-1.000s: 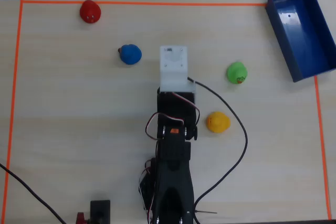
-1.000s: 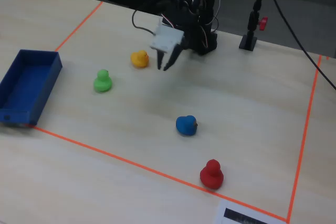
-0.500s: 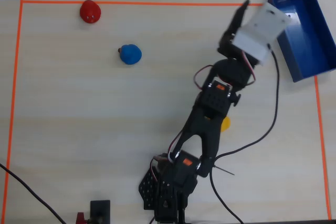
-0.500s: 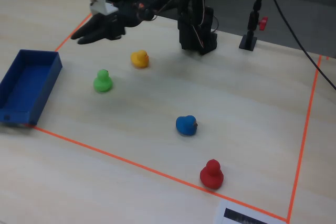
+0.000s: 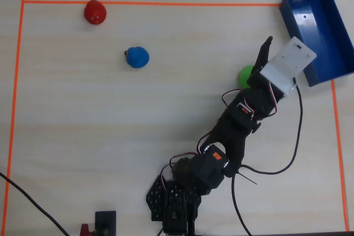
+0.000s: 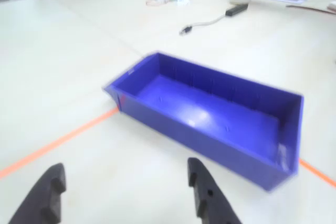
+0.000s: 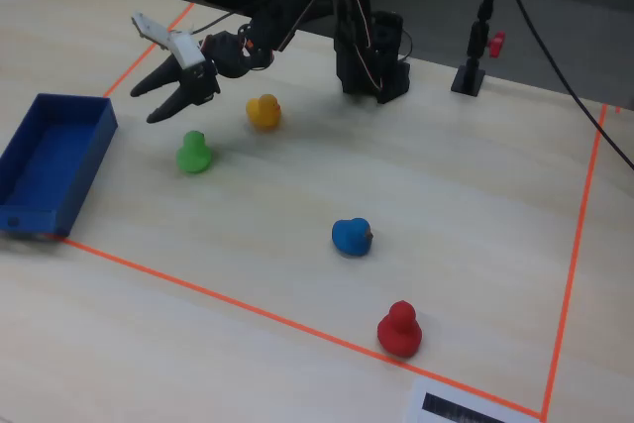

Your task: Grasp green duck and put it into box.

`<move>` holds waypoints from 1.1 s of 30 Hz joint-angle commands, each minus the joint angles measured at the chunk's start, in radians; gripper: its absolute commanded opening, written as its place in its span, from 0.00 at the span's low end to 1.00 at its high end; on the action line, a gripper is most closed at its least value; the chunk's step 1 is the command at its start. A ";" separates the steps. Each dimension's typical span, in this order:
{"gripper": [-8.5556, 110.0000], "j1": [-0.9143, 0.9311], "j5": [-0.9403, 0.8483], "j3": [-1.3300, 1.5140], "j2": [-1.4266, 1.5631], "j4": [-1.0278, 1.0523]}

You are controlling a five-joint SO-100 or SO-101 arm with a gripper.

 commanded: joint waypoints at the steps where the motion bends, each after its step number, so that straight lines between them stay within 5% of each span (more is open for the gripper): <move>1: 0.35 -0.046 -0.048 0.064 0.026 -0.046; 33: 0.36 -0.057 -0.252 0.172 -0.117 -0.009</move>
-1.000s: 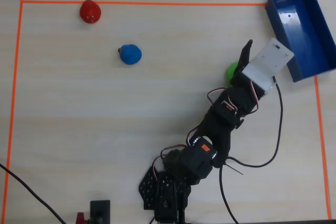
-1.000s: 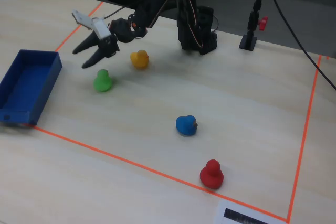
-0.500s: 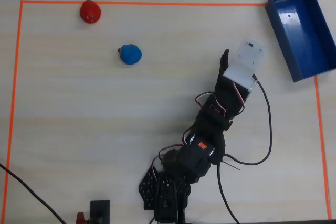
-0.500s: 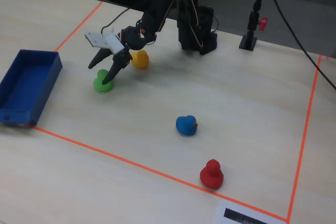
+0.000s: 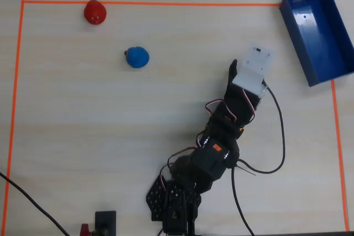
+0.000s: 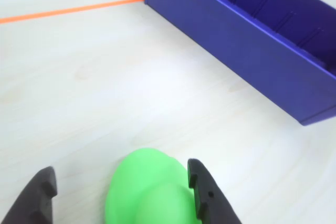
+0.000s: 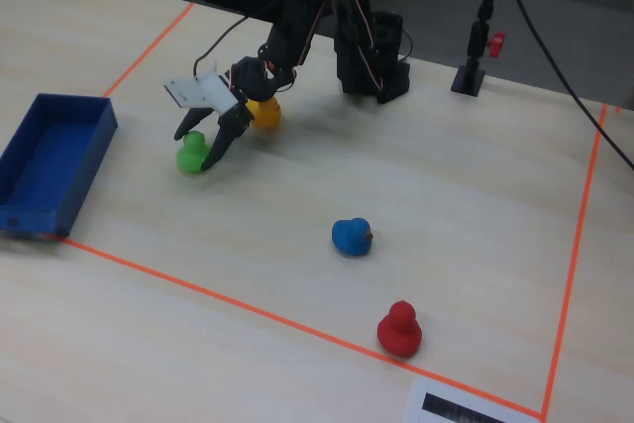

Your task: Grasp green duck and put it into box.

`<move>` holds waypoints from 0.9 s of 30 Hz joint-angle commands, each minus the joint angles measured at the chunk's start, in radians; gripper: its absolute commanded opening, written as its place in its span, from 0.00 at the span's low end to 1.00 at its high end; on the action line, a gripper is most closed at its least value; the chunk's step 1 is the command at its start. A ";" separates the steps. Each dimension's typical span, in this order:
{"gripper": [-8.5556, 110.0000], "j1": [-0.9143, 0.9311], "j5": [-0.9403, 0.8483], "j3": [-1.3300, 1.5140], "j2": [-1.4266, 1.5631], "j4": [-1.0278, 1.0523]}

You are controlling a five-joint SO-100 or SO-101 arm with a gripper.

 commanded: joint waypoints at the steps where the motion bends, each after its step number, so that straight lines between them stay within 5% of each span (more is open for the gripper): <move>1: 0.36 0.020 -0.011 -0.020 -0.023 -0.005; 15: 0.34 0.032 -0.015 -0.087 -0.120 -0.014; 27: 0.10 0.012 -0.051 -0.124 -0.126 0.002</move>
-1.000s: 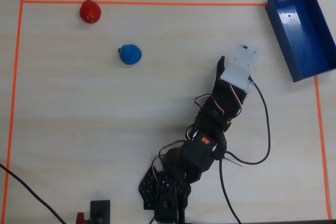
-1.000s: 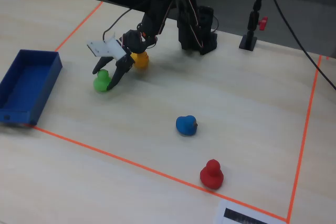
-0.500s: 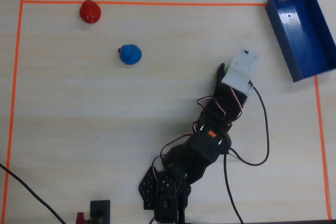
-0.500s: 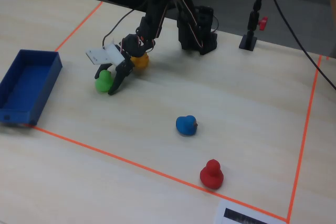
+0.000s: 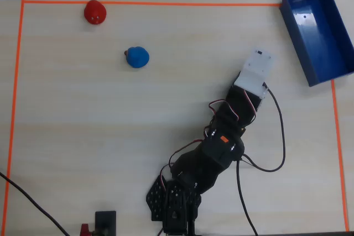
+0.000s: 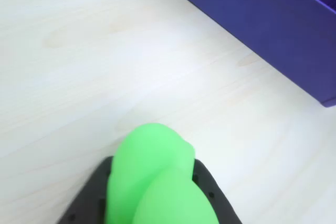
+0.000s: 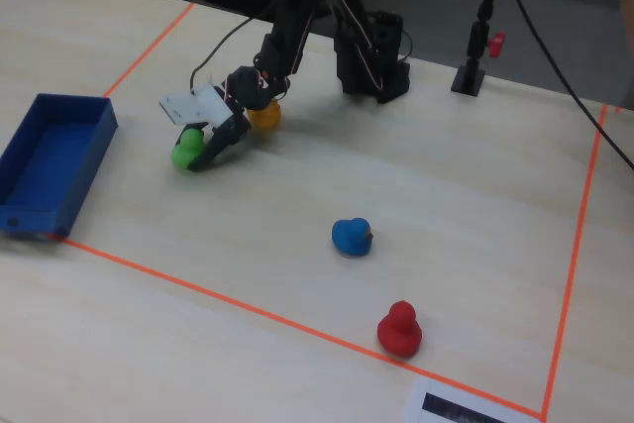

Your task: Grasp green duck and put it into box.

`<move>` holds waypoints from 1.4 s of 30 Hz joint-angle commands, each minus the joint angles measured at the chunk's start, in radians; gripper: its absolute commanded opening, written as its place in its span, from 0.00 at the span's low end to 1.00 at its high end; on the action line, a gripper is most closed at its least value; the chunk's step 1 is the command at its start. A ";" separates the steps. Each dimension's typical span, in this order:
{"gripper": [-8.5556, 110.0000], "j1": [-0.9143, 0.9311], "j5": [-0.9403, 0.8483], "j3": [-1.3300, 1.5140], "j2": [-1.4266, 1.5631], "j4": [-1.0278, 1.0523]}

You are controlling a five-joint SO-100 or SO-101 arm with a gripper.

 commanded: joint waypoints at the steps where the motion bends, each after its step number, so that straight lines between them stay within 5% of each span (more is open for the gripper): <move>1: 0.09 -0.011 -0.031 -0.038 0.018 0.009; 6: 0.07 -0.009 -0.037 -0.097 0.077 0.124; 13: 0.07 -0.015 0.179 -0.434 0.135 0.275; 28: 0.07 0.091 0.233 -1.778 -0.646 0.781; 42: 0.07 0.091 0.359 -2.226 -0.920 0.816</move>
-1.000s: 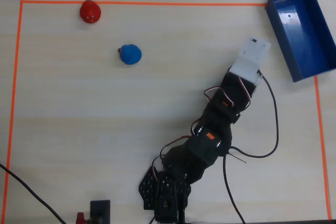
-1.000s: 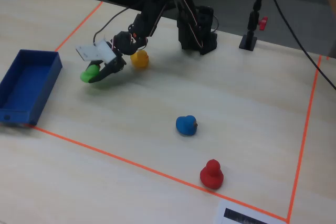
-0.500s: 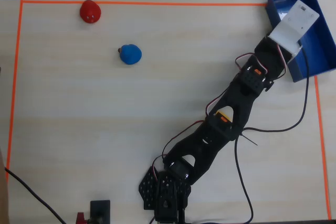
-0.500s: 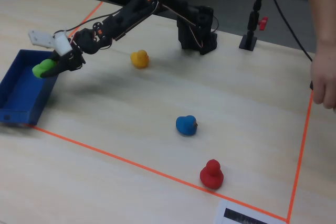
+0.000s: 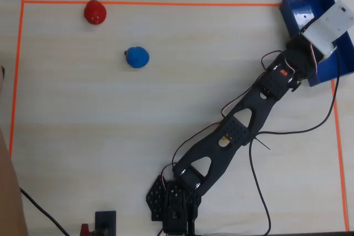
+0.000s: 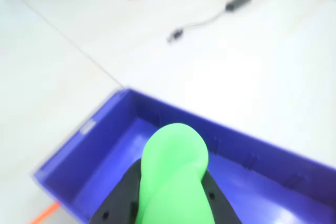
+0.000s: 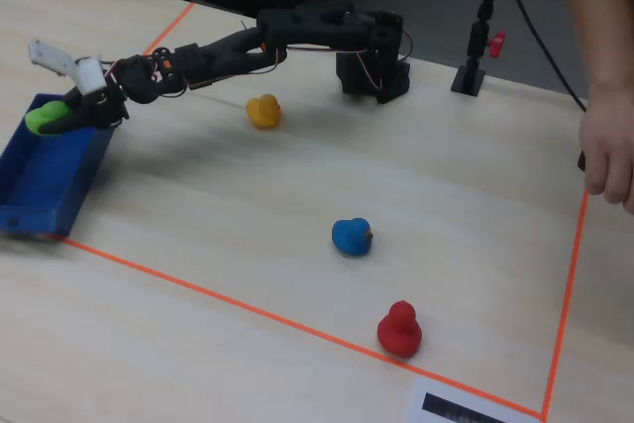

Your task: Grasp green duck and put it into box.

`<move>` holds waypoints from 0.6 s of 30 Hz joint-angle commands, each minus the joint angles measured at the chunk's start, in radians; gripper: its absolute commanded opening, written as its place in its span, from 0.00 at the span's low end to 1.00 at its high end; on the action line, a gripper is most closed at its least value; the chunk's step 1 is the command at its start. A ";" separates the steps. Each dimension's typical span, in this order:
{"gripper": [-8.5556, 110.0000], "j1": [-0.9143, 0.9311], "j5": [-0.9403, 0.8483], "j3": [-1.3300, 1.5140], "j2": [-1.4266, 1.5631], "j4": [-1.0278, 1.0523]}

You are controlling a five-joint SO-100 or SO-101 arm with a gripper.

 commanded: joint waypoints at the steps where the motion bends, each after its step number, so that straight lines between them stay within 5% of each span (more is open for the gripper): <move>1: 0.07 -0.003 0.021 -0.117 -0.005 -0.023; 18: 0.23 0.002 0.005 -0.152 -0.071 -0.114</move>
